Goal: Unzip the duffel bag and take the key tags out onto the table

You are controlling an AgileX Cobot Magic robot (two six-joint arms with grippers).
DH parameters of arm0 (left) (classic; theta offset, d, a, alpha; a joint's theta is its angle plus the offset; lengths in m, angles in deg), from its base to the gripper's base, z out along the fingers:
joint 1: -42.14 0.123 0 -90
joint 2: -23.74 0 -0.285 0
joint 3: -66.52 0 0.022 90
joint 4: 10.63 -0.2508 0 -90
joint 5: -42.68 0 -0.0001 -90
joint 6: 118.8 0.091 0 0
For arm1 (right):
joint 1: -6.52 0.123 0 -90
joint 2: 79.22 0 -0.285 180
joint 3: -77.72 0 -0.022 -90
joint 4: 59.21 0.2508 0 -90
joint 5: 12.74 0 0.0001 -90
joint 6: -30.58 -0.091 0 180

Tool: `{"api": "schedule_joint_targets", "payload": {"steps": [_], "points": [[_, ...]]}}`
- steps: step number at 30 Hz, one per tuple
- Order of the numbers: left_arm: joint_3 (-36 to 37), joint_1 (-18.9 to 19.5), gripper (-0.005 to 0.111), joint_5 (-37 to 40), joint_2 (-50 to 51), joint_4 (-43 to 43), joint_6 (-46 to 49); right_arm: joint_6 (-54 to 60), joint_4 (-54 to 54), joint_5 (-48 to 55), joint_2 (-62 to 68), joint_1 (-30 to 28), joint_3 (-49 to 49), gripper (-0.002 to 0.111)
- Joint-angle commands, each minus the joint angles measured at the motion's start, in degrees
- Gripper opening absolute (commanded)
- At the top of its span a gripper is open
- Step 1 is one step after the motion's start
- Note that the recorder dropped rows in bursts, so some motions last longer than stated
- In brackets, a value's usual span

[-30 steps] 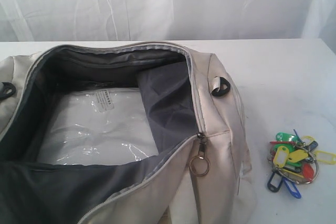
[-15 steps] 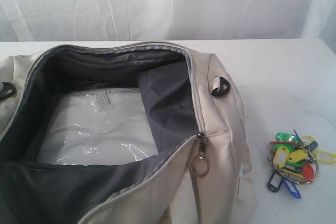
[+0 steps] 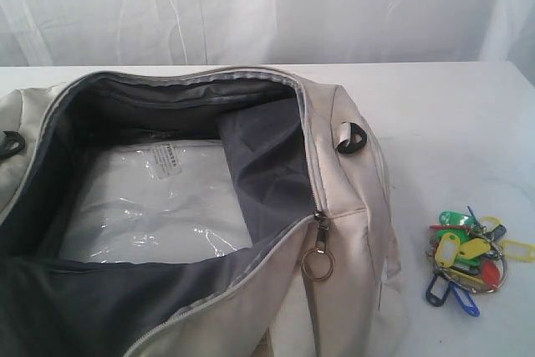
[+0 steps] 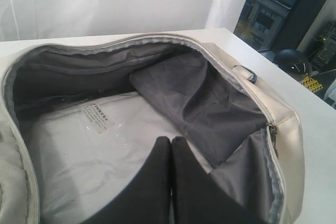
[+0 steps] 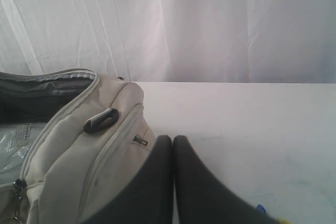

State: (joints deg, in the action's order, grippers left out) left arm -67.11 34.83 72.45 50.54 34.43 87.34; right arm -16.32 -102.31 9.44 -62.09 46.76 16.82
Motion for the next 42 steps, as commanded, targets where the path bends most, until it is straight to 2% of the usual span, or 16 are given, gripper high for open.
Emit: {"api": "schedule_joint_targets", "payload": {"steps": [1,6,10,17,20,33,38,42], "points": [[0.36,-0.12,0.0,-0.31,-0.35,0.28,4.19,0.57,-0.22,-0.06,-0.22,-0.28,-0.42,0.0],[3.73,-0.12,0.0,-1.65,-0.35,-4.77,3.07,0.57,-0.22,-0.06,-0.22,-0.28,-0.42,0.0],[9.45,-0.12,0.0,-7.84,-2.03,-10.91,-2.7,0.57,-0.22,-0.06,-0.22,-0.28,-0.42,0.0],[18.0,-0.12,0.0,-22.0,-7.52,-29.92,-15.32,0.57,-0.22,-0.06,-0.22,-0.28,-0.42,0.0],[21.08,-0.12,0.0,-23.85,-9.48,-36.47,-20.28,0.57,-0.22,-0.06,-0.22,-0.28,-0.42,0.0],[30.84,-0.12,0.0,-25.74,-16.29,-37.46,-25.22,0.57,-0.22,-0.06,-0.22,-0.28,-0.42,0.0],[30.84,-0.12,0.0,-24.39,-17.93,-41.79,-30.19,0.57,-0.22,0.03,-0.22,-0.28,-0.42,0.0],[30.84,-0.12,0.0,-23.61,-18.33,-45.89,-30.02,0.57,-0.22,0.03,-0.22,-0.28,-0.42,0.0]]}}
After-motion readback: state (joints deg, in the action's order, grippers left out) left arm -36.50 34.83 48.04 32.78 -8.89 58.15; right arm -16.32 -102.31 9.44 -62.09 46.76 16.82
